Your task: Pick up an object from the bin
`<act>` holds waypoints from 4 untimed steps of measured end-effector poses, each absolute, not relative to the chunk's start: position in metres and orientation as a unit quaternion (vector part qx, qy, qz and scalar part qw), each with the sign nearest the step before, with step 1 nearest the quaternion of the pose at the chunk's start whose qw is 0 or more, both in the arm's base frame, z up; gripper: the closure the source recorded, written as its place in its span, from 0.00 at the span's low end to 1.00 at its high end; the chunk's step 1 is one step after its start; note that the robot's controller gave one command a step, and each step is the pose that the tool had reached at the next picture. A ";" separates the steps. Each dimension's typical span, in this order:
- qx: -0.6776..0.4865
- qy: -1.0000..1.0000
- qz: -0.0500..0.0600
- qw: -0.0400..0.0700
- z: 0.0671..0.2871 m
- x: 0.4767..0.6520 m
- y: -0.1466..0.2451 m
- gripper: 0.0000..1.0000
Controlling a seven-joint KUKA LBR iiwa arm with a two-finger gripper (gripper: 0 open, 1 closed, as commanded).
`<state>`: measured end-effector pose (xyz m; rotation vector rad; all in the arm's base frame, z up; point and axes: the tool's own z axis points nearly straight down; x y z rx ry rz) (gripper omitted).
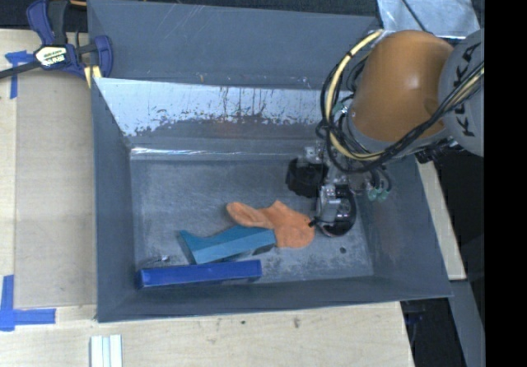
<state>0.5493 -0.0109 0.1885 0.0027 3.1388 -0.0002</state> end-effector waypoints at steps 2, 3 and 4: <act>0.013 1.000 0.000 0.004 0.147 0.563 -0.012 0.00; 0.016 1.000 0.000 -0.001 0.110 0.559 -0.020 0.00; 0.041 0.999 0.000 0.007 0.075 0.584 -0.027 1.00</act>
Offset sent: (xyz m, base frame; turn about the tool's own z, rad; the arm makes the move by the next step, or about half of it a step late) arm 0.0168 -0.0004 -0.0654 0.0362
